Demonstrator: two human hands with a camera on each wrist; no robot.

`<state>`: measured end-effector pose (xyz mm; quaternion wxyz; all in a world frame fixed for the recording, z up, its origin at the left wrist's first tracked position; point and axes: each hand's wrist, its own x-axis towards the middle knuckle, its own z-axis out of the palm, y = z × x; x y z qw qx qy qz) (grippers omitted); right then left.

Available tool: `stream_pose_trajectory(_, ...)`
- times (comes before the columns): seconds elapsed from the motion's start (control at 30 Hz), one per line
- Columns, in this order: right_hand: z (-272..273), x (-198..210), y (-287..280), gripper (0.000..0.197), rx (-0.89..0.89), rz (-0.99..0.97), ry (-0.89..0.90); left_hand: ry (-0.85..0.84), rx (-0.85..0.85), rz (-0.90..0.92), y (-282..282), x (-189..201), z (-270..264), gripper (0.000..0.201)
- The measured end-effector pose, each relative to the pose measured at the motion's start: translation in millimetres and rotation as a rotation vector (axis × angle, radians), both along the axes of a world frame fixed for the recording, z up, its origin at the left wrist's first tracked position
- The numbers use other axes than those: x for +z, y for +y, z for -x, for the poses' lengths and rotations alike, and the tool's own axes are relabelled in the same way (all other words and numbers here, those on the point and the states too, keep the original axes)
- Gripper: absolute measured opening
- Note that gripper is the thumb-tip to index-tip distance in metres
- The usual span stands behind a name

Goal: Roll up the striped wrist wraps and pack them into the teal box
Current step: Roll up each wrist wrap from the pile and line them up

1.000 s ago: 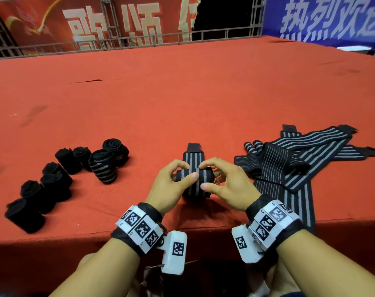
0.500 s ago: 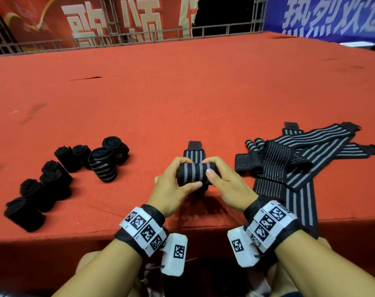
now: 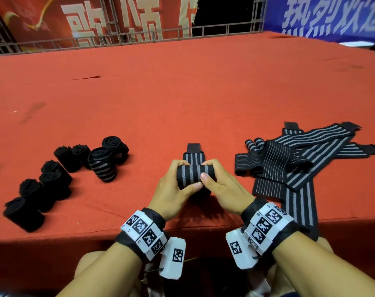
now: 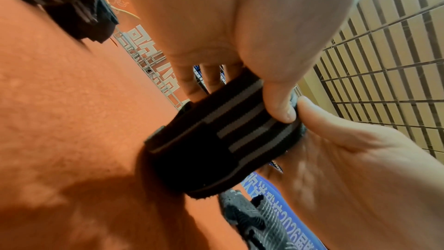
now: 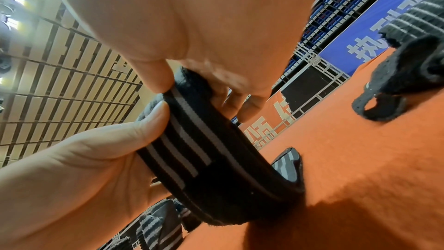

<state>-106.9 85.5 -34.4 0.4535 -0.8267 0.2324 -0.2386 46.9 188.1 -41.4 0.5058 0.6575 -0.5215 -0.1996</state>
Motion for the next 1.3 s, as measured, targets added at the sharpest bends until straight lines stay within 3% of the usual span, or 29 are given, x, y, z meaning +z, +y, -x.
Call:
stream_pose_trajectory(0.1, 0, 0, 1, 0.015, -0.054, 0.012, -0.044, -0.029, -0.010, -0.013, 1, -1, -1, 0.043)
stream_pose_trajectory(0.23, -5, -5, 2, 0.020, -0.088, -0.025, -0.011, -0.109, 0.011, 0.020, -3, -3, -3, 0.047)
stream_pose_trajectory(0.33, -7, -6, 4, 0.025, -0.073, -0.049, 0.040, -0.130, -0.033, -0.003, -4, -5, -4, 0.037)
stream_pose_trajectory(0.53, -14, -22, 3, 0.063, -0.006, -0.189, -0.017, -0.087, -0.112, -0.058, -1, -6, -4, 0.030)
stream_pose_trajectory(0.7, -8, -14, -2, 0.059, 0.077, -0.010, -0.108, -0.045, -0.011, -0.061, -5, -5, -12, 0.020)
stream_pose_trajectory(0.83, -4, -15, -10, 0.047, 0.083, 0.099, -0.088, -0.046, 0.045, -0.082, -7, -5, -17, 0.024)
stream_pose_trajectory(1.1, -6, -26, -15, 0.027, -0.045, 0.033, -0.091, -0.087, -0.116, -0.082, -4, -13, -17, 0.049)
stream_pose_trajectory(1.3, -2, -25, -14, 0.043, 0.040, 0.001, -0.089, -0.014, -0.087, -0.148, -7, -20, -25, 0.048)
